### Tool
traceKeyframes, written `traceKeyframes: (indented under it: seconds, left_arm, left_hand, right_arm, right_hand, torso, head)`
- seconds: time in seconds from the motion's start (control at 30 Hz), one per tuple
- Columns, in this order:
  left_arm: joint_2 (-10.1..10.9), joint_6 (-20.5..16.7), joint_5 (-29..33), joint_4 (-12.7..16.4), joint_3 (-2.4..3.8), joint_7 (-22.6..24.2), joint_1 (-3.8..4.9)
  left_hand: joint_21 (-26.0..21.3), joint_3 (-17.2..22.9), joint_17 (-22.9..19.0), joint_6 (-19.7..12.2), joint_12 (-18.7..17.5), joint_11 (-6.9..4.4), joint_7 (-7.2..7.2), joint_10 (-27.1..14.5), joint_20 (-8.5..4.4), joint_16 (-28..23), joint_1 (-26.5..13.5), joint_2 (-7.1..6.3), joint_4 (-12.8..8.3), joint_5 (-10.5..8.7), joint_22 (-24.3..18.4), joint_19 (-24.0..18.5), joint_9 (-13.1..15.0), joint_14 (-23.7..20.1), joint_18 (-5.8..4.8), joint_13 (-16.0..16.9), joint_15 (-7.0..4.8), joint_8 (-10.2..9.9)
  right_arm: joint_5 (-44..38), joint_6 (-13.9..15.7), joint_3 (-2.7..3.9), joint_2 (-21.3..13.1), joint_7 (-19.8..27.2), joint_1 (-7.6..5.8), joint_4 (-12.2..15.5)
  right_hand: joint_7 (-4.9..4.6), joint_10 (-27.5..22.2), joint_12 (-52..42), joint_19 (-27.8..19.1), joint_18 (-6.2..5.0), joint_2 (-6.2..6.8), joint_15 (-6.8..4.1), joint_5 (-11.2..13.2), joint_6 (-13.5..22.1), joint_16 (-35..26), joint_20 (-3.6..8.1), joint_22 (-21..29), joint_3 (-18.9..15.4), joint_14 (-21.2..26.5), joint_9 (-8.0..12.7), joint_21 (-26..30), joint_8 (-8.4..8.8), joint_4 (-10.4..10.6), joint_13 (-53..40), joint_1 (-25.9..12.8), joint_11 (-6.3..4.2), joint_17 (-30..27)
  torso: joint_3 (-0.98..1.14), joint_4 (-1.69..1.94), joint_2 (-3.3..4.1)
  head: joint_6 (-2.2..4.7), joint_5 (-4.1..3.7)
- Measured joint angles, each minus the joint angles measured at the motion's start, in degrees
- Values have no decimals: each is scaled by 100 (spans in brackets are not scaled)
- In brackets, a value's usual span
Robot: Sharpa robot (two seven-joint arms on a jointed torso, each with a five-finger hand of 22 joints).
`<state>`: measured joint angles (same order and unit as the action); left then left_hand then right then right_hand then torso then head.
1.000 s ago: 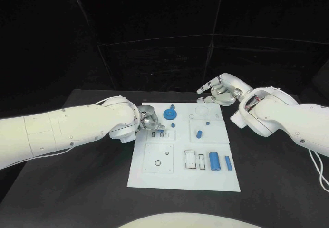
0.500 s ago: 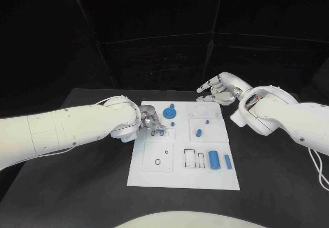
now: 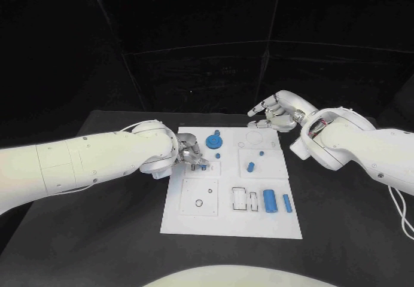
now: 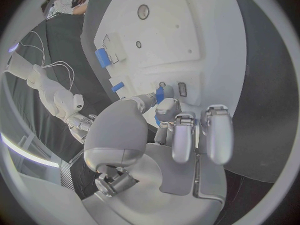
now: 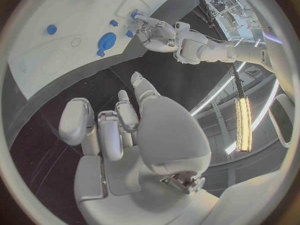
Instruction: Assemble the parts on the task board
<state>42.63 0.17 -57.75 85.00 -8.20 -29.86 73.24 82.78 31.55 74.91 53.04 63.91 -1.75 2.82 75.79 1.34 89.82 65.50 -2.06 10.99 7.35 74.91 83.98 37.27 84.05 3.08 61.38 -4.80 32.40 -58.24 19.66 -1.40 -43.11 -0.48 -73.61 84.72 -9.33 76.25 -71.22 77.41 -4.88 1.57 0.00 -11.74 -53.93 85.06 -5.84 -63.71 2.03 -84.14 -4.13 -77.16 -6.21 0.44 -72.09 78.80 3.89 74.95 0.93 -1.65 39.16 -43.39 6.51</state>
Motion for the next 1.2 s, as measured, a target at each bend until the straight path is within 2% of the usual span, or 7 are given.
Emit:
traceKeyframes:
  seconds: [0.7,1.2]
  left_arm:
    - [-4,208,-51,-6,1,-8,1]
    - [3,261,-63,-3,4,-10,2]
  left_hand:
    - [24,0,0,-1,0,3,17,-2,0,0,-3,-3,-1,-20,0,0,5,0,0,-1,0,-16]
    - [23,0,0,30,56,10,4,30,0,0,-30,-30,-1,50,0,0,24,0,0,45,0,4]
  right_arm:
    - [-5,-38,0,14,-2,0,-15]
    - [-8,-54,0,15,-4,0,-19]
  right_hand:
    - [0,0,0,0,0,0,0,0,0,0,0,0,0,0,0,0,0,0,0,0,0,-2]
    - [0,0,0,0,0,-19,0,0,0,0,0,5,0,0,0,0,0,0,0,-19,0,-2]
  torso:
    - [0,0,0]
    - [1,0,-1]
  head:
    - [-27,-1]
    - [-45,9]
